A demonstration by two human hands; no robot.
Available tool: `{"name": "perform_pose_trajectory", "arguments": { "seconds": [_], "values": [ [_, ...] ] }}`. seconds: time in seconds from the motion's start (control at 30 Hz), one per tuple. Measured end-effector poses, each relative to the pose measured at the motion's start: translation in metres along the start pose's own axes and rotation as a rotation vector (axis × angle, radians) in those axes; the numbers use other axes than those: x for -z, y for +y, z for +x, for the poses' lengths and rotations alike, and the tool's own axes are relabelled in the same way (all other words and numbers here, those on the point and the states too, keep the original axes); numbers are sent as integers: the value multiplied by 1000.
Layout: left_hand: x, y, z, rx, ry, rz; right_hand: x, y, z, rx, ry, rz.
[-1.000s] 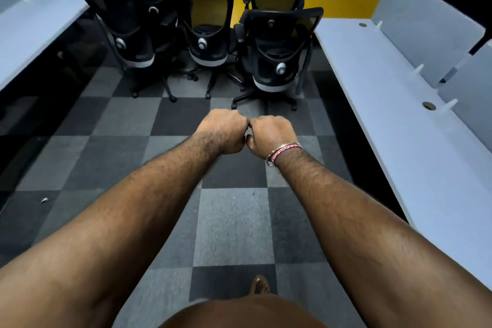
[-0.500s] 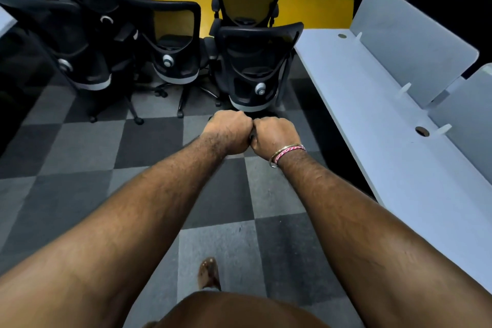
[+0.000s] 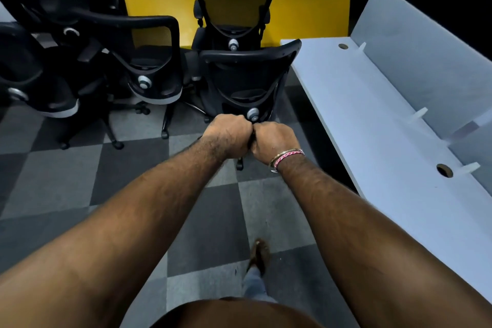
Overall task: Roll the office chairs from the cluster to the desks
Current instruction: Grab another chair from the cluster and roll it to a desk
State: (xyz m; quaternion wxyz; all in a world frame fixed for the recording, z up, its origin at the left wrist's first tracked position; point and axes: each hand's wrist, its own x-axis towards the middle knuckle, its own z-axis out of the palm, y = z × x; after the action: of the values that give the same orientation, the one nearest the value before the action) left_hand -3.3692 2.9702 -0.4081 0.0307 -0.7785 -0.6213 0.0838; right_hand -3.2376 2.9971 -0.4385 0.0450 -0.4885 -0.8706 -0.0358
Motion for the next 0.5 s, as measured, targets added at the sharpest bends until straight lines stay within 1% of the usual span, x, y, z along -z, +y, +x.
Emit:
{"name": "perform_pose_trajectory", "arguments": {
  "seconds": [0.1, 0.23, 0.33, 0.4, 0.5],
  "values": [
    [0, -6, 57, 25, -21, -21, -11, 36, 50, 20, -8, 5],
    [15, -13, 132, 45, -42, -37, -9, 84, 112, 60, -31, -4],
    [16, -28, 177, 101, -62, -100, -8, 107, 159, 74, -34, 11],
    [13, -40, 207, 118, -52, -96, -11, 118, 189, 93, -42, 6],
    [10, -64, 254, 128, -83, -78, -21, 132, 235, 95, -35, 8]
  ]
}}
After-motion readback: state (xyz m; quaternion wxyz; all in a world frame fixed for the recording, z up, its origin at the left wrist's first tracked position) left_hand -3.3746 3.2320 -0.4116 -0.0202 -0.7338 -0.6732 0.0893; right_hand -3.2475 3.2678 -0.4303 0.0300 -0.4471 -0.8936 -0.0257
